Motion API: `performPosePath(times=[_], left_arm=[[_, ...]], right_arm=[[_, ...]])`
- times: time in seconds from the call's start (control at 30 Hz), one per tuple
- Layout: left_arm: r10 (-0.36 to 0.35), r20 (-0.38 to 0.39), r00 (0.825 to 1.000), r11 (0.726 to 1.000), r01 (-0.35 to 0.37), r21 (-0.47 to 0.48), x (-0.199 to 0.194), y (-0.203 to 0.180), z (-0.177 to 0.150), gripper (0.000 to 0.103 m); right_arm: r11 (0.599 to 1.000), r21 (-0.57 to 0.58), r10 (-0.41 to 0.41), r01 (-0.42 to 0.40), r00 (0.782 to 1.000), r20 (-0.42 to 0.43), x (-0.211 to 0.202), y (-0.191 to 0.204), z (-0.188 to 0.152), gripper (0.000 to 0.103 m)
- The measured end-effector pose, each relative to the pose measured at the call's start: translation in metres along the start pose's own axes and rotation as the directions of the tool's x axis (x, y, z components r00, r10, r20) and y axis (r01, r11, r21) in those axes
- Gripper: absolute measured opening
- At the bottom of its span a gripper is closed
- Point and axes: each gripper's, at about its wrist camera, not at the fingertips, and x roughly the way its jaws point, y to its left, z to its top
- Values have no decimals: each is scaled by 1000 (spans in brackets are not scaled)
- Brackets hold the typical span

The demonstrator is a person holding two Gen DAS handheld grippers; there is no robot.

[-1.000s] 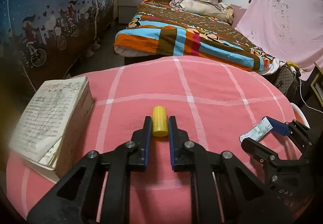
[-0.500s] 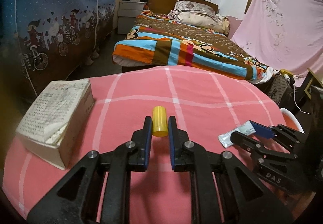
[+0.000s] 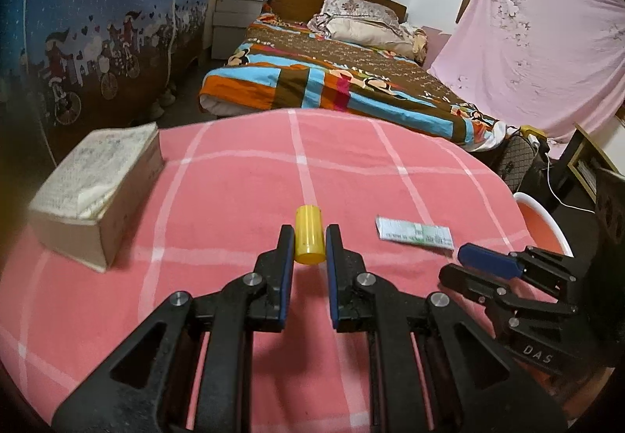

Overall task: Collect trash
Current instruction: 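Grasp yellow cylinder with left tool while right tool grasps white-green packet, then carry yellow cylinder in left tool and white-green packet in right tool toward bucket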

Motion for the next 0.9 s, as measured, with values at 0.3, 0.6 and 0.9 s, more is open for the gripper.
performPosePath(times=[0.3, 0.6, 0.9], left_arm=[[16, -69, 998, 999, -19, -44, 8, 8, -10, 0], [7, -73, 997, 999, -11, -52, 8, 7, -14, 0], [-7, -13, 1000, 1000, 7, -19, -4, -1, -16, 0]], right_arm=[[995, -95, -28, 24, 999, -45, 23, -1, 17, 46], [989, -139, 47, -56, 997, -62, 34, -6, 20, 33], [992, -125, 30, -26, 999, 29, 9, 2, 5, 27]])
